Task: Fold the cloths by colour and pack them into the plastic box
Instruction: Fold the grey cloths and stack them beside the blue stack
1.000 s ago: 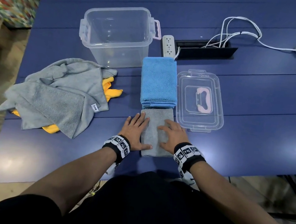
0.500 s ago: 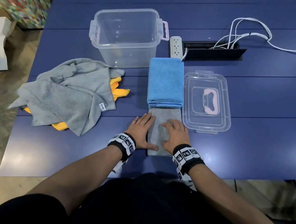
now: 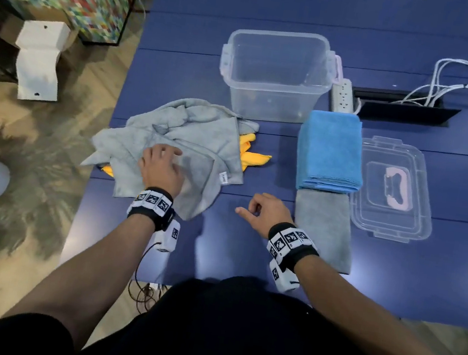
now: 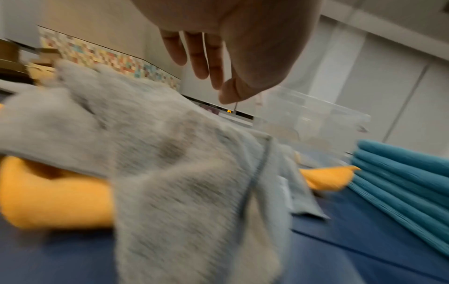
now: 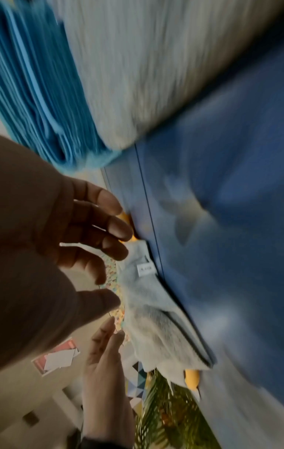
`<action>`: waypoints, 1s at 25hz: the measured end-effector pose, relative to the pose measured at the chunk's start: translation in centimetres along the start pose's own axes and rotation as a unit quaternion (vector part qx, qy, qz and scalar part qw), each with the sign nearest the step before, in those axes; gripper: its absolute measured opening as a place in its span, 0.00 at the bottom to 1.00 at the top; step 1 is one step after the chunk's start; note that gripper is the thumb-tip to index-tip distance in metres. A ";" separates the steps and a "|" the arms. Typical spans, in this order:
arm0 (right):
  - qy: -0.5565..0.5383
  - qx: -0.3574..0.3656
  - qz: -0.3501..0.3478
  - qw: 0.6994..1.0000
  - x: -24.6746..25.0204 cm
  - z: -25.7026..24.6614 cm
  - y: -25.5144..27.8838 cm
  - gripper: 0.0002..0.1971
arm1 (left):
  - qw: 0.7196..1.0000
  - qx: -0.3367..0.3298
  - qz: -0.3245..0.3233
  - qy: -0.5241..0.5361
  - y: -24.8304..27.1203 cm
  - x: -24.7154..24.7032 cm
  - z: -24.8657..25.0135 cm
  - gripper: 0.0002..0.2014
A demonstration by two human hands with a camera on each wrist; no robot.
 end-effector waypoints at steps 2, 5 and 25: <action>-0.018 0.000 -0.010 1.000 -1.9 -3.7 -1.7 0.16 | 1.000 0.005 -0.021 -0.003 -1.8 0.5 -3.4 0.23; -0.034 -0.041 -0.050 0.997 -4.5 -7.5 -4.4 0.21 | 0.993 -0.031 -0.111 -0.022 -3.9 -0.1 -5.2 0.28; -0.381 -0.119 0.339 0.852 6.4 -11.6 -9.6 0.16 | 0.945 -0.074 -0.227 0.225 -8.3 0.4 -4.3 0.14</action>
Point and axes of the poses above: each hand's wrist, its own y-axis away from the middle knuckle, its own x-axis out of the back of the hand, z = x × y, the point moved 4 cm from there along -y, towards the middle knuckle, and after that the axes turned 13 degrees about z, right-handed, at the moved point
